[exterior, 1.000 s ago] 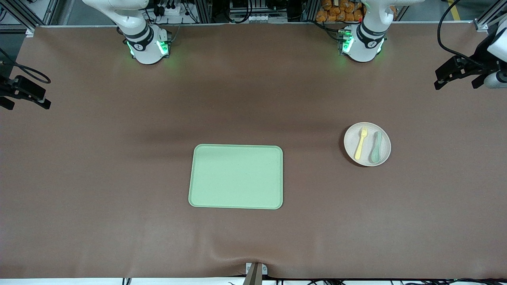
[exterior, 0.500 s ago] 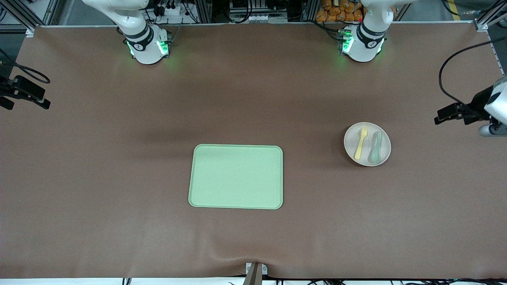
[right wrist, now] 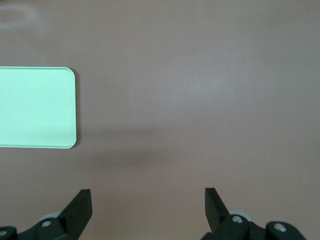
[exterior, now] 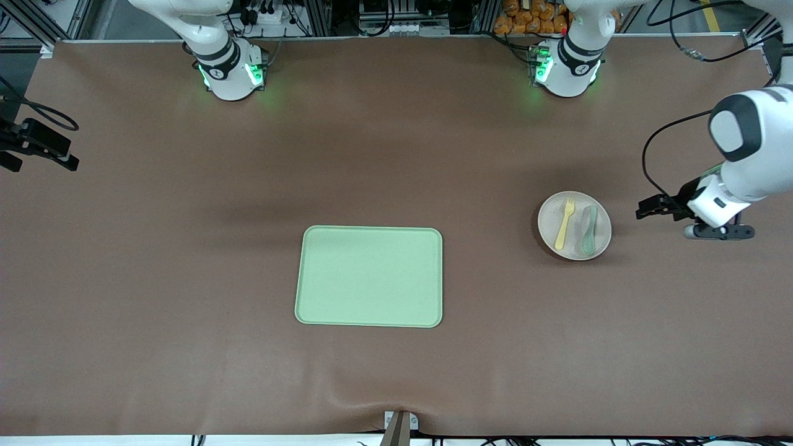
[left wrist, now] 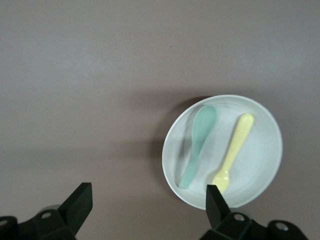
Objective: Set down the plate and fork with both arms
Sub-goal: 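Reach the left gripper to the white plate rim and grip it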
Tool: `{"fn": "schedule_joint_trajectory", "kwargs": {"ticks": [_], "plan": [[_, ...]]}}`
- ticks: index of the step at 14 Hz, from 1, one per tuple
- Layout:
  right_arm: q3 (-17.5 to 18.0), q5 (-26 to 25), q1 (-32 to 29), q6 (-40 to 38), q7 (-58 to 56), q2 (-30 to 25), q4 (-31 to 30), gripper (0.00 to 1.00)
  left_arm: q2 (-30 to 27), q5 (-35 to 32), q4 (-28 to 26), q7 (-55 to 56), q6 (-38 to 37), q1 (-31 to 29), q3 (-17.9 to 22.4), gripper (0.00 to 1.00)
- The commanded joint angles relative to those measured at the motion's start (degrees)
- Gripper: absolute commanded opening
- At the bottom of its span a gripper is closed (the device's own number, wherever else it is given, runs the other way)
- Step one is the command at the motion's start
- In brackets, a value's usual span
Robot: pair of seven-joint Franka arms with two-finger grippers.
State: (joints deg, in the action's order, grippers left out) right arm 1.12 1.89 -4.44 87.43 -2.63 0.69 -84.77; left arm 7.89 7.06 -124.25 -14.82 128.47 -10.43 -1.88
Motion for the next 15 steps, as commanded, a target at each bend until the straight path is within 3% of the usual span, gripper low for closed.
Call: {"fn": "schedule_joint_trajectory", "kwargs": {"ticks": [1, 5, 11, 15], "plan": [[0.6, -0.3, -1.2, -0.4, -0.1, 0.2, -0.1, 1.0, 2.4, 5.4, -2.7, -6.9, 3.9, -0.6, -0.1, 0.91], [0.6, -0.2, -1.4, -0.3, -0.2, 0.3, -0.1, 1.0, 7.9, 16.3, -2.8, -14.8, 7.0, -1.9, -0.1, 0.81], [0.6, -0.2, -1.4, -0.3, -0.2, 0.3, 0.0, 1.0, 11.6, 17.6, -2.6, -16.5, 10.8, -1.7, -0.4, 0.7], [0.6, -0.2, -1.5, -0.3, -0.2, 0.3, 0.0, 1.0, 13.1, 20.5, -2.4, -16.9, 10.8, -1.3, -0.5, 0.55]]}}
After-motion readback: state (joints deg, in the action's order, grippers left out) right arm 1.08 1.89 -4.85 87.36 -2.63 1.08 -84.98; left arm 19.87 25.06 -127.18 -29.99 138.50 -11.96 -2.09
